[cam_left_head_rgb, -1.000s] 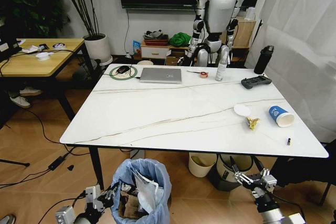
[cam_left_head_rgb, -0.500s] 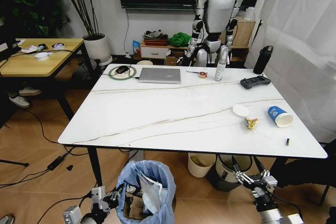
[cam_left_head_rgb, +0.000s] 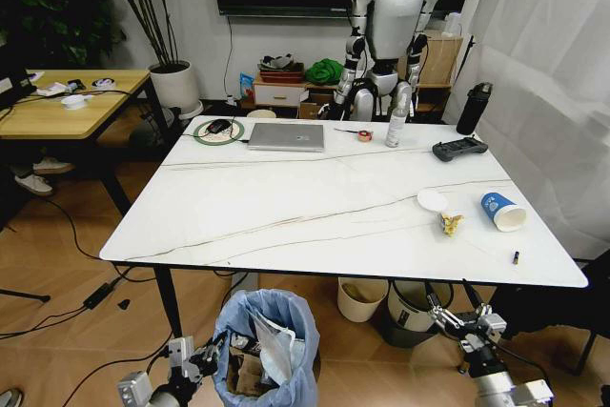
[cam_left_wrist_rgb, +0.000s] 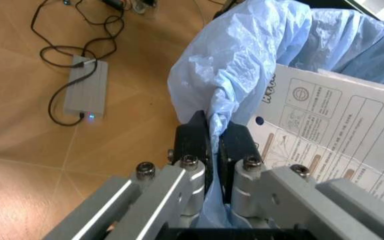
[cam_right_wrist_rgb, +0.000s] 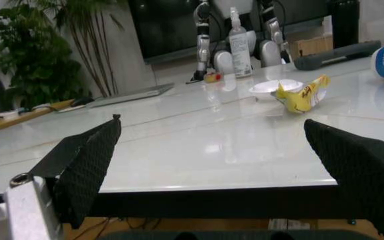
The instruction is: Pick up the trash bin and place the trash from the table into it.
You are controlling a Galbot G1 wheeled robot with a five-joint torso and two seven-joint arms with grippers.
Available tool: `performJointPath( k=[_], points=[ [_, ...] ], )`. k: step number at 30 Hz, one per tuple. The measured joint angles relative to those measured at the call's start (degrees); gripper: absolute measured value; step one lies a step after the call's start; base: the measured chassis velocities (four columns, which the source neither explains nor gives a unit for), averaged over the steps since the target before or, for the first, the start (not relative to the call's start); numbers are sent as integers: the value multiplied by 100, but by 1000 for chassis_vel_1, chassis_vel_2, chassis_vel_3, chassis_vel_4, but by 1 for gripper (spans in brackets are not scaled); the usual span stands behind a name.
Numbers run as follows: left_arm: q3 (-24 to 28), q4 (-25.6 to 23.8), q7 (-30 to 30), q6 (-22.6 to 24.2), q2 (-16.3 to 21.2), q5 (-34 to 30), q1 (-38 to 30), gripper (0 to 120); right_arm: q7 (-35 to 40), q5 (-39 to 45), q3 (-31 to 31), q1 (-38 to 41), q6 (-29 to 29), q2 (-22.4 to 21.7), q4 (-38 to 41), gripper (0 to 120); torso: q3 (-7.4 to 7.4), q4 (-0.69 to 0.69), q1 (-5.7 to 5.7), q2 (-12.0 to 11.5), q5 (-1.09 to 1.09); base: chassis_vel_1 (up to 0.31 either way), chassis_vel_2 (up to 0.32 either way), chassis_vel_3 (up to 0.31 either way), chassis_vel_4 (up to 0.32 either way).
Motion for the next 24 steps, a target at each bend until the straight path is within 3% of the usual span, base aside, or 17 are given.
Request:
performJointPath(
  k=[24],
  points=[
    [-12,-29,8,-2,-73,70,94,0,-34,121,28,-7,-20,-49,-7,100,0,0,0,-1,-1,-57,-57,53,57]
  ],
)
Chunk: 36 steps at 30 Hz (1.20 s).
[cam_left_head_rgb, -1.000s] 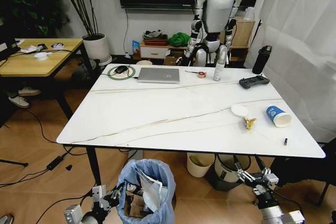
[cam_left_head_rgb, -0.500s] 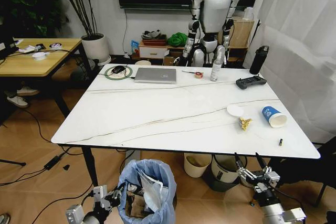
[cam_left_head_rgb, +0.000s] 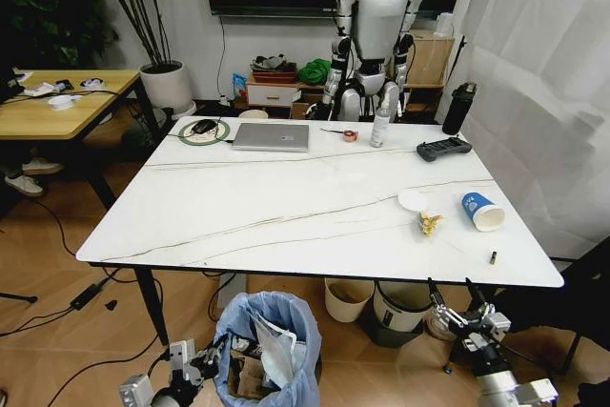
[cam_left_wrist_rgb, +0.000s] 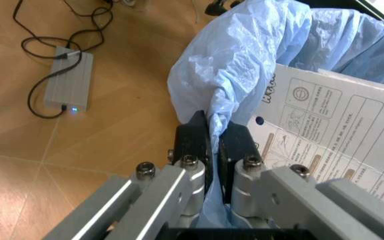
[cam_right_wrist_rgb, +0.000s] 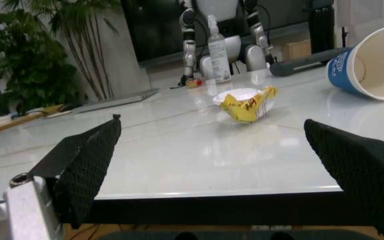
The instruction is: Pick up the trash bin and place the trash from the table into it.
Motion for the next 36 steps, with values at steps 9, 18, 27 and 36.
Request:
performJointPath(
  k=[9,18,27,36],
  points=[
    [-3,-14,6,-5,-1,10,15,0,-2,29,17,-5,-6,-10,14,100,0,0,0,0,1,-50,-59,55,59],
    [13,-44,7,-9,-30,34,20,0,-31,79,48,-29,-9,-38,38,100,0,0,0,0,1,-59,-59,54,56],
    [13,-54,10,-12,-55,61,29,0,-41,99,50,-18,-16,-81,41,100,0,-1,0,0,0,-66,-65,57,56],
    [11,-72,8,-12,-64,62,9,0,-44,101,36,7,-22,-102,33,100,0,0,0,0,1,-65,-73,73,65]
  ],
)
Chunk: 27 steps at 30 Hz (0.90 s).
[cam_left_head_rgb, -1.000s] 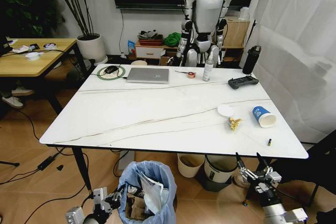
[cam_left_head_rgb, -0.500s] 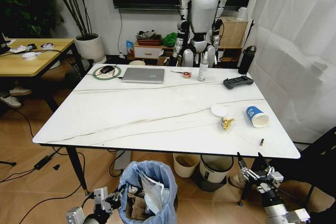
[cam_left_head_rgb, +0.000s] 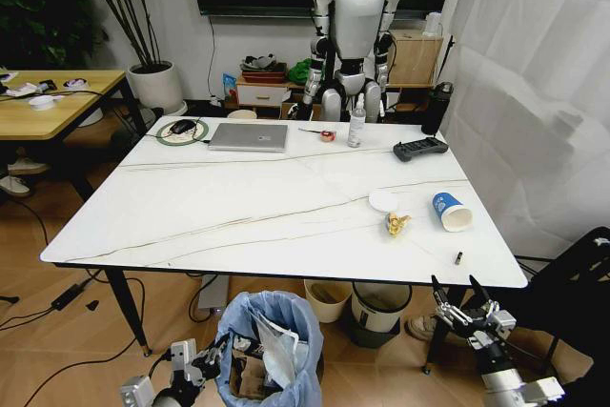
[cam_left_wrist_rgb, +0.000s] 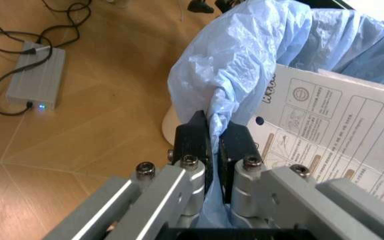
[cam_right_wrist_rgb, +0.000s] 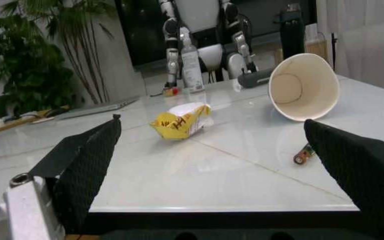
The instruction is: Pick up the trash bin and place the trash from the table into it.
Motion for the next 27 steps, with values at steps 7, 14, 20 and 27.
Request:
performJointPath(
  k=[7,14,20,27],
  points=[
    [16,-12,-12,4,-12,1,-8,0,-9,0,3,9,0,-47,-21,100,0,0,0,1,0,-51,-57,48,61],
    [13,-16,-15,7,-11,1,-13,0,9,-32,19,19,4,-110,-15,100,0,0,0,1,0,-60,-49,55,66],
    [-7,-17,-18,10,-39,7,-11,0,1235,-225,-258,-10,1,-435,438,100,0,-1,0,1,0,-29,-23,23,17],
    [-138,-107,-44,13,-122,11,35,0,3177,-202,-750,157,-1096,-1047,1062,100,0,-1,0,1,0,0,0,0,0]
  ],
)
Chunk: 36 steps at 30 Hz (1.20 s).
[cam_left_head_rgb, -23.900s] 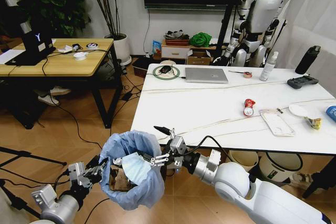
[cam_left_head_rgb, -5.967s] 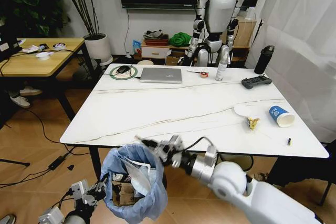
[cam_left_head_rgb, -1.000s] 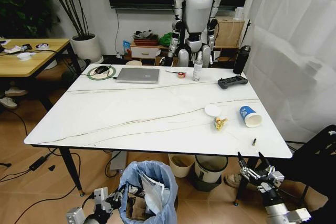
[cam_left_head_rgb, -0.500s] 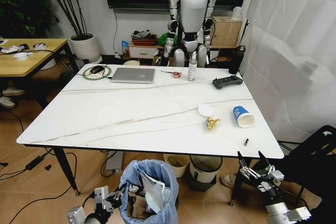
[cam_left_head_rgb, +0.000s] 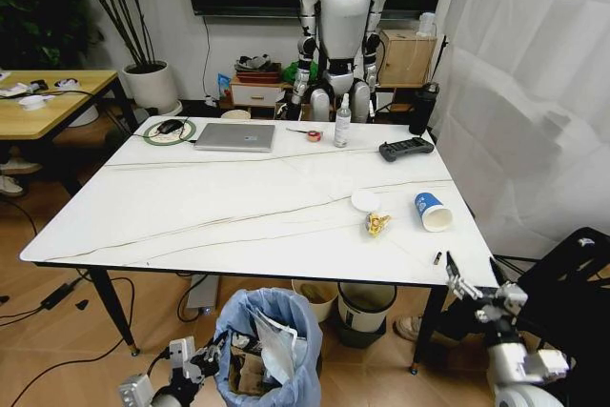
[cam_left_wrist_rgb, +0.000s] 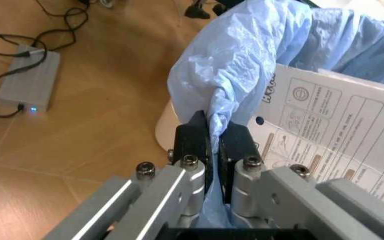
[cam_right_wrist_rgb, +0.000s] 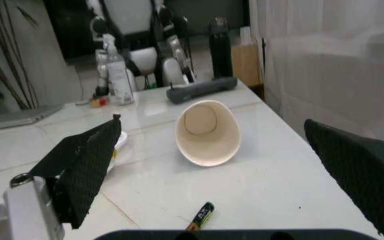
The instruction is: Pick up the trash bin and place the trash from the table into it.
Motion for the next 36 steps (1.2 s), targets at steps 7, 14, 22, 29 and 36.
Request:
performJointPath(
  k=[7,14,22,29,36],
  points=[
    [-103,-116,-24,-2,-176,92,119,0,657,594,-238,540,-1692,-541,298,100,0,1,0,0,0,0,0,0,0],
    [-185,-183,-61,-13,-303,161,188,0,659,718,-512,737,-2312,-837,211,100,0,1,0,0,1,0,0,0,0],
    [-189,-215,-107,-14,-384,222,183,0,553,424,-750,732,-2457,-896,23,100,0,0,0,0,1,0,0,0,0],
    [-162,-217,-119,-13,-408,249,168,0,474,299,-804,681,-2433,-920,-67,87,0,0,0,0,0,0,0,0,0],
    [-164,-196,-124,-9,-380,226,120,0,465,242,-830,702,-2438,-1045,-236,64,0,0,0,-1,0,0,0,0,0]
  ],
)
